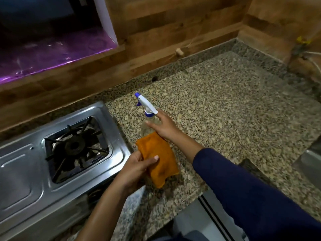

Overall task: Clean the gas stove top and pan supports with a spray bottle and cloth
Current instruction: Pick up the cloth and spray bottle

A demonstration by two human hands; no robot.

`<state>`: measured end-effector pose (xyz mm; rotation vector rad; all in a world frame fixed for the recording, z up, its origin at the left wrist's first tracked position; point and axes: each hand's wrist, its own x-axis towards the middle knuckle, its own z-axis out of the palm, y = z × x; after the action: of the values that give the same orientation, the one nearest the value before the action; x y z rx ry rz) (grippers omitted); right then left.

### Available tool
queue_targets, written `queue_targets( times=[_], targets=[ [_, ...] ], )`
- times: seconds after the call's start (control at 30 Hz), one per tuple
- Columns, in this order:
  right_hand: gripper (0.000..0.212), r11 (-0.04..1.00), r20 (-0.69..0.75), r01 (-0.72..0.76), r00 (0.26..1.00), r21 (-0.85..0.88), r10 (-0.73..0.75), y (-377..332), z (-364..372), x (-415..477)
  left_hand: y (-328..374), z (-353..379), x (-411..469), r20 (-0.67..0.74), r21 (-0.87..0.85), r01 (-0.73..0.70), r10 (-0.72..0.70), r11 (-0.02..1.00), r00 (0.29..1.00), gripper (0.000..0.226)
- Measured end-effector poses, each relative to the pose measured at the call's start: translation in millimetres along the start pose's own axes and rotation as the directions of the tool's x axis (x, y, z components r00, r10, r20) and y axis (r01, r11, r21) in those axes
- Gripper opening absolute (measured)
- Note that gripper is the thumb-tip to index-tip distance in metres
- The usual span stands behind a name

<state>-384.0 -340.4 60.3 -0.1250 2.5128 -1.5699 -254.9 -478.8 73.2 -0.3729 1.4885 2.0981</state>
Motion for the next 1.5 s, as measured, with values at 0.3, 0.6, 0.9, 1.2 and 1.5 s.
queue_targets(
  times=[0.3,0.6,0.9,1.2,1.5],
  targets=[
    [0.033,0.970,-0.340,0.001,0.937,0.245,0.085,42,-63,-54,-10,50,33,0.102,0.233,0.027,-0.052,0.972,0.993,0.049],
    [0.025,0.973,-0.776,0.004,0.604,0.233,0.183,139,-234,-238,-87,228,86,0.347,0.344,0.119,-0.244,0.932,0.906,0.060],
    [0.032,0.934,-0.925,-0.161,0.164,0.319,0.344,232,-325,-438,-194,434,99,0.532,0.634,0.061,-0.492,0.771,0.689,0.028],
    [0.022,0.923,-0.934,-0.266,0.150,0.277,0.323,271,-336,-493,-254,475,139,0.509,0.804,-0.205,-0.467,0.558,0.723,0.074],
    [0.040,0.923,-0.959,-0.366,0.200,0.116,0.200,282,-325,-485,-271,457,105,0.748,0.649,-0.720,0.030,-0.246,0.663,0.088]
  ],
)
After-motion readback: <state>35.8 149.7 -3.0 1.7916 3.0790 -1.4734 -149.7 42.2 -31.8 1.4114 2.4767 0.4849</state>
